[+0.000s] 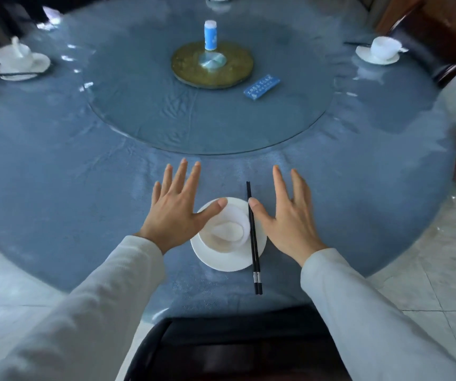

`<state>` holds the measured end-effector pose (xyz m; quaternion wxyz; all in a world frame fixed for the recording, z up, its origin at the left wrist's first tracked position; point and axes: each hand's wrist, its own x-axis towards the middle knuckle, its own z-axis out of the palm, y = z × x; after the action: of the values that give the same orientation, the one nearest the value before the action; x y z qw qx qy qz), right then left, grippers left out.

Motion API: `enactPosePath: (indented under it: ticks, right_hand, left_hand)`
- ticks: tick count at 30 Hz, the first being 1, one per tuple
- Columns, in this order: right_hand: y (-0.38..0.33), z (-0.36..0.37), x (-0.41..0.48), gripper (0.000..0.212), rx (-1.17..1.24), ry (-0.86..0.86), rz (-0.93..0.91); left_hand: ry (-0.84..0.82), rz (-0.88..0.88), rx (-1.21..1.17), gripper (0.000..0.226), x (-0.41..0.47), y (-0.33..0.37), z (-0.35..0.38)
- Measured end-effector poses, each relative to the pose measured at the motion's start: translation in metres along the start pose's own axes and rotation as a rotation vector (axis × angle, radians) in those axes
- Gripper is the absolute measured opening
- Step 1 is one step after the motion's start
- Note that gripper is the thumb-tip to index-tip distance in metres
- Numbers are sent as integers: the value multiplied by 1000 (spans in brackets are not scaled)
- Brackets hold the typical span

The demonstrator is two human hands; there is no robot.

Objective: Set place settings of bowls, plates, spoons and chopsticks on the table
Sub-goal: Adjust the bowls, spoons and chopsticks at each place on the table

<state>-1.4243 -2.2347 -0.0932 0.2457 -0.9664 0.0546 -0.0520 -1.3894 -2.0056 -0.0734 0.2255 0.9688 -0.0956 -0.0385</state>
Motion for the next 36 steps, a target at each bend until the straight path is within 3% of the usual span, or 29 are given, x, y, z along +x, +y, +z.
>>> enactPosePath:
  ticks: [5,13,22,36]
  right_hand:
    - [1,-61,-4,89,-150,93,76]
    - [73,-195,-38,92,-286,226,228]
    - [216,-333,-86,92,-413,385,327]
    - [435,-434,-49,91,-468,449,468]
  left_hand:
    - [49,80,153,108,1,48,-24]
    - [151,303,252,106,1,214,-20]
    - [253,537,306,103,-6,408,32]
    - [195,660,324,104,97,611,150]
